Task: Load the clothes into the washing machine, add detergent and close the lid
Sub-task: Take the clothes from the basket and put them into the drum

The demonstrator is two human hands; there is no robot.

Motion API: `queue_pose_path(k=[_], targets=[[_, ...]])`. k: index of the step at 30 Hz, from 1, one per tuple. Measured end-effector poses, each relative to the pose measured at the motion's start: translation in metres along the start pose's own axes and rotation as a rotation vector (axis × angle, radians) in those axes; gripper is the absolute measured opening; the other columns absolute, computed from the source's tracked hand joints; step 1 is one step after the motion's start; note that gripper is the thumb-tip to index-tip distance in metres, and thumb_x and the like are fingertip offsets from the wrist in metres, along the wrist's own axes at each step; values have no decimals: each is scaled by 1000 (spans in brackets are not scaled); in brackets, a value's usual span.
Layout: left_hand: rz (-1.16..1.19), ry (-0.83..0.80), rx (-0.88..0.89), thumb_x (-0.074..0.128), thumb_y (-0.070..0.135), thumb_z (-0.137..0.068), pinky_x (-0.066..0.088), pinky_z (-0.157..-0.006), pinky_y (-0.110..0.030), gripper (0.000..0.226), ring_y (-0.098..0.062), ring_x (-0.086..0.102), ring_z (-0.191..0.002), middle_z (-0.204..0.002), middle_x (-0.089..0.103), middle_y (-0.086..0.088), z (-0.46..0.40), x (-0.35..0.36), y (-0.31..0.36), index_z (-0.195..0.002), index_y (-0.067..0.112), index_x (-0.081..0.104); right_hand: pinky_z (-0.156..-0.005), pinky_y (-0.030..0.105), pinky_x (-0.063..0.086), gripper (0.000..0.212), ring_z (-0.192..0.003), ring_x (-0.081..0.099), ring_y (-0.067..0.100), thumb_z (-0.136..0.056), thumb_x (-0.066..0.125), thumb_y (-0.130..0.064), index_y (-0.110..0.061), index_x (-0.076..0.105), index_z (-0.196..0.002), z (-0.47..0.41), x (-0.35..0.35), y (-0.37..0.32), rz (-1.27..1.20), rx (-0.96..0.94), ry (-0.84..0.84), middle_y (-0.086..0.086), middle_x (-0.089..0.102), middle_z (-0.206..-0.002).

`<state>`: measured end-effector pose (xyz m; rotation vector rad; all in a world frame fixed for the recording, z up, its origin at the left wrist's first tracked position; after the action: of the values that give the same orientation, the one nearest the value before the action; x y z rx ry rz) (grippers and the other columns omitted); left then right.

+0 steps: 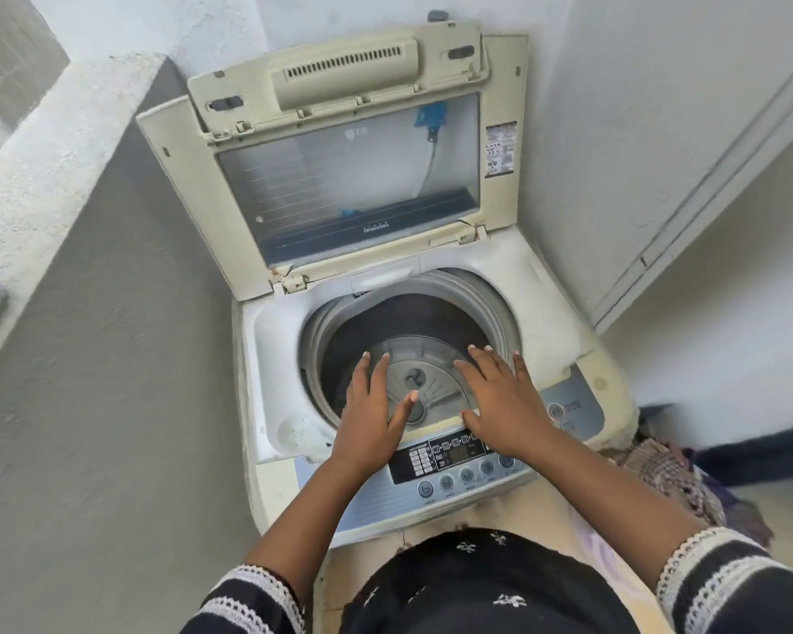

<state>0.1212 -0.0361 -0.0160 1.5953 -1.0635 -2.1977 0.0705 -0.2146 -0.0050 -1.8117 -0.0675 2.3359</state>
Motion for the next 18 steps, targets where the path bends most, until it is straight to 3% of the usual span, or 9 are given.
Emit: queue_pose_path(k=[7, 11, 15, 18], targets=[[71, -97, 37, 30, 66, -91, 20, -121, -43, 75, -21, 8, -152, -164, 7, 0, 16, 34, 19, -155, 26, 20, -122, 49, 0, 59, -151, 16, 21, -98, 46, -48, -24, 32, -151, 47, 14, 39, -175, 114, 110, 3, 25, -161], [73, -108, 81, 27, 67, -93, 20, -121, -45, 75, -20, 11, -151, -163, 11, -1, 24, 46, 37, -155, 25, 21, -123, 49, 2, 59, -151, 16, 22, -98, 44, -48, -22, 35, -150, 69, 14, 67, -217, 142, 167, 4, 26, -161], [-50, -49, 181, 10, 82, -85, 12, -122, -43, 93, -22, 6, -152, -164, 13, -5, 36, 63, 64, -154, 22, 24, -121, 48, 7, 69, -149, 24, 22, -90, 26, -56, -20, 39, -148, 93, 18, 98, -207, 159, 200, 5, 32, -159], [-87, -1, 287, 17, 77, -91, 6, -122, -39, 81, -17, -2, -152, -164, 13, -3, 50, 85, 99, -151, 24, 29, -121, 47, 4, 65, -150, 19, 20, -93, 32, -55, -24, 34, -151, 117, 28, 132, -203, 164, 163, 2, 26, -161]])
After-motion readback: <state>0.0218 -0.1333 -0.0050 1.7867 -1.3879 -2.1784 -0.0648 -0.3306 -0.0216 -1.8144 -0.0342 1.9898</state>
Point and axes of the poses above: each hand's wrist, its own z-axis away from the middle knuckle, its own x-axis out of the palm, y = z × x, the point moved 7 cm from there along -z, towards the middle knuckle
